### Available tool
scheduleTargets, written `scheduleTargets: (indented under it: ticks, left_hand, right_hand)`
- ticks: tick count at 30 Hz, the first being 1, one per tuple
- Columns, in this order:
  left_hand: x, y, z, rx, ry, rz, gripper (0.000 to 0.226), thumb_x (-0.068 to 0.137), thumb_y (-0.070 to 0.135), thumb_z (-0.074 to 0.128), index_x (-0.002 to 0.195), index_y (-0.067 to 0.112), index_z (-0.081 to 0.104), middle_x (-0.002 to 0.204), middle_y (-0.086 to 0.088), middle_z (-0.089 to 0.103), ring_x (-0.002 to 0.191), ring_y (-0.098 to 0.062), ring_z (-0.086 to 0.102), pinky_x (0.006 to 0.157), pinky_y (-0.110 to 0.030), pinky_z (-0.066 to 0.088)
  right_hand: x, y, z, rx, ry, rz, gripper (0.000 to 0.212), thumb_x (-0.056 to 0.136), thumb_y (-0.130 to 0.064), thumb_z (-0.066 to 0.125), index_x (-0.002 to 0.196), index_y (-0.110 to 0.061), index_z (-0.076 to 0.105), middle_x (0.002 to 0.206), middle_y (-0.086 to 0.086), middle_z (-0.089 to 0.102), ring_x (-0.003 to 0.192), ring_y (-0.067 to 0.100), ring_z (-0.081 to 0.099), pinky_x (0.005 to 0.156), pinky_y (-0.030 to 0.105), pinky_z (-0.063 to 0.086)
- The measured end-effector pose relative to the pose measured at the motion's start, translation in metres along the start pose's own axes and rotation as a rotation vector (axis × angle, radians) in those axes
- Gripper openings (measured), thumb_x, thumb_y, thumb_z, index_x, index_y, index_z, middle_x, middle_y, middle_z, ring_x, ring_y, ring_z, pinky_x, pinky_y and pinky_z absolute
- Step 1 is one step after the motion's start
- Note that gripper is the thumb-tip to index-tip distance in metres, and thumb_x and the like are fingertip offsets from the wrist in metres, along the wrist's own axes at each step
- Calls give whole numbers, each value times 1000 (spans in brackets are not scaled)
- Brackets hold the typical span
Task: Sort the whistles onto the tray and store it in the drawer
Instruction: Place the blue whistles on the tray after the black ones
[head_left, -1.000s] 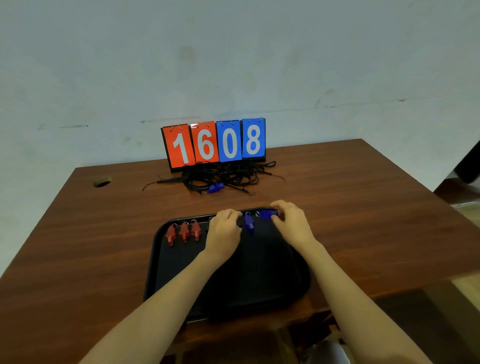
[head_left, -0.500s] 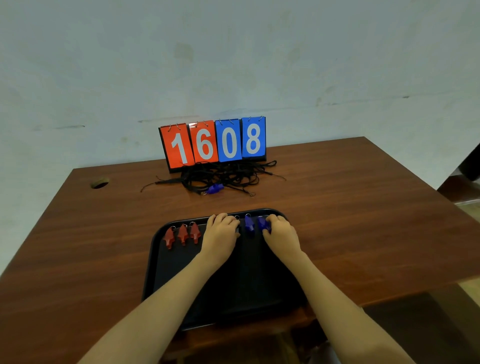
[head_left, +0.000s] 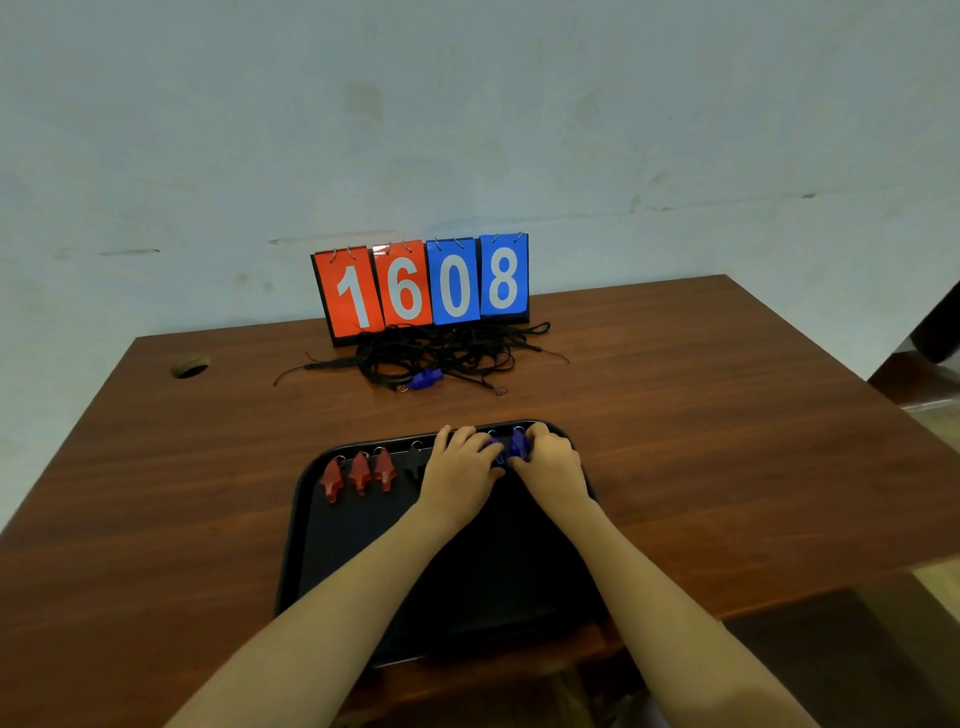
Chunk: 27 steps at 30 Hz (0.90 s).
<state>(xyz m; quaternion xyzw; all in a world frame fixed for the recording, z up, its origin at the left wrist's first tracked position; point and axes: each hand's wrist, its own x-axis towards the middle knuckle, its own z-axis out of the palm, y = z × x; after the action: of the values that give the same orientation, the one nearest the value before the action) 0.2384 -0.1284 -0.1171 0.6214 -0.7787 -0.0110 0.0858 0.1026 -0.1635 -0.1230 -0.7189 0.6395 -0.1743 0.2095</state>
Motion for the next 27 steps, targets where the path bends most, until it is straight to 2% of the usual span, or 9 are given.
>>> scheduleTargets:
  ticks: [14, 24, 27]
  left_hand:
    - [-1, -1, -4, -15, -20, -3, 39, 98, 17, 40, 136, 21, 46, 144, 3, 45, 142, -17, 27, 118, -44, 0]
    - [-3, -2, -7, -33, -67, 16, 43, 96, 16, 43, 139, 20, 41, 147, 2, 39, 143, -18, 22, 117, -48, 1]
    - [-4, -2, -8, -43, -26, 30, 48, 93, 12, 46, 140, 19, 39, 149, -2, 34, 143, -20, 21, 117, -48, 3]
  right_hand:
    - [-2, 2, -4, -19, -3, -26, 32, 86, -26, 66, 107, -7, 51, 98, 9, 66, 88, 24, 64, 64, 25, 38]
    - [-6, 0, -7, 3, -40, -11, 40, 84, -29, 67, 113, -9, 50, 103, 8, 65, 90, 23, 64, 66, 25, 43]
    - [-7, -5, -17, 1, -46, -4, 45, 85, -32, 66, 120, -9, 49, 109, 7, 63, 98, 24, 62, 73, 30, 46]
